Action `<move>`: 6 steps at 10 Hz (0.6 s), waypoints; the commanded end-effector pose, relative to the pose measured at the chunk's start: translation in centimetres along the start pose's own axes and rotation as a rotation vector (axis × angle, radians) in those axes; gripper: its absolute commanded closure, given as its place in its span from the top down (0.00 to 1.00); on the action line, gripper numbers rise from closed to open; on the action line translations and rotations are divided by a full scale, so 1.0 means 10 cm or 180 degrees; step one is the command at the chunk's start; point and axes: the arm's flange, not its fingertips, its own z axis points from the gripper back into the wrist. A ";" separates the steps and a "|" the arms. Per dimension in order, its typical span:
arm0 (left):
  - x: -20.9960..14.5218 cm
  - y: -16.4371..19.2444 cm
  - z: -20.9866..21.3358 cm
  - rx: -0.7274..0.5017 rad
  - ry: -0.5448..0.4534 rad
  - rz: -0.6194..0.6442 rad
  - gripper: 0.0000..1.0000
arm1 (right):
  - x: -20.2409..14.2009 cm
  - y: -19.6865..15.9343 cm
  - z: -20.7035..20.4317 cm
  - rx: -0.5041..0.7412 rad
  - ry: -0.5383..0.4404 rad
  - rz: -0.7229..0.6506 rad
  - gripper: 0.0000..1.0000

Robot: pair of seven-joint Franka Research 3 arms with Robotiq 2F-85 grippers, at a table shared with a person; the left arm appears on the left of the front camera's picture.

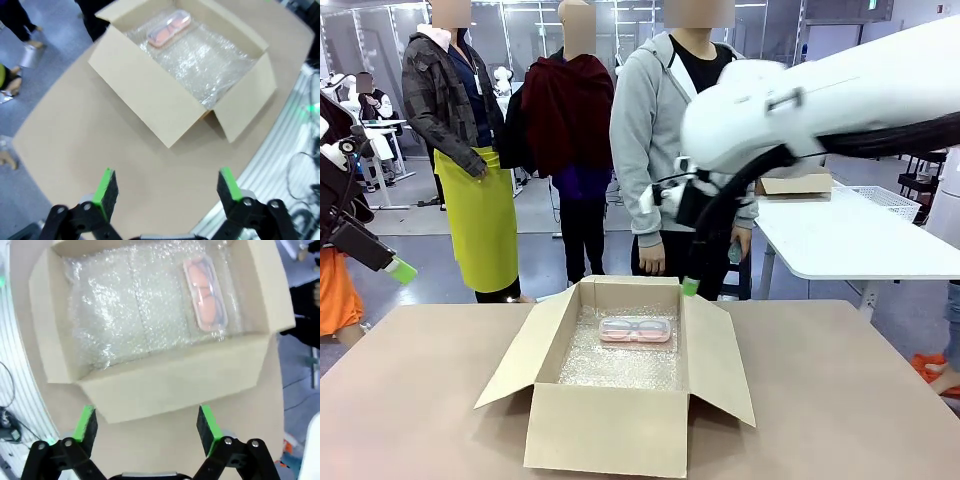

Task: Pack the glasses set securely to prepare it for shipping.
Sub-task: Put the Glasses case from the right side of the table into the Package Box.

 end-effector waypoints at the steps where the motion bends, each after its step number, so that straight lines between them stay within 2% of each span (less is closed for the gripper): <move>1: -0.01 0.00 0.01 -0.0034 -0.0032 -0.0004 1.00 | -0.67 0.34 0.20 -0.0164 -0.0410 -0.0108 1.00; 3: -0.01 0.00 0.01 -0.0034 -0.0032 -0.0004 1.00 | -1.22 0.44 0.53 -0.0211 -0.0777 -0.0444 1.00; 6: -0.01 0.00 0.01 -0.0034 -0.0032 -0.0004 1.00 | -1.80 0.54 0.70 -0.0360 -0.1057 -0.0908 1.00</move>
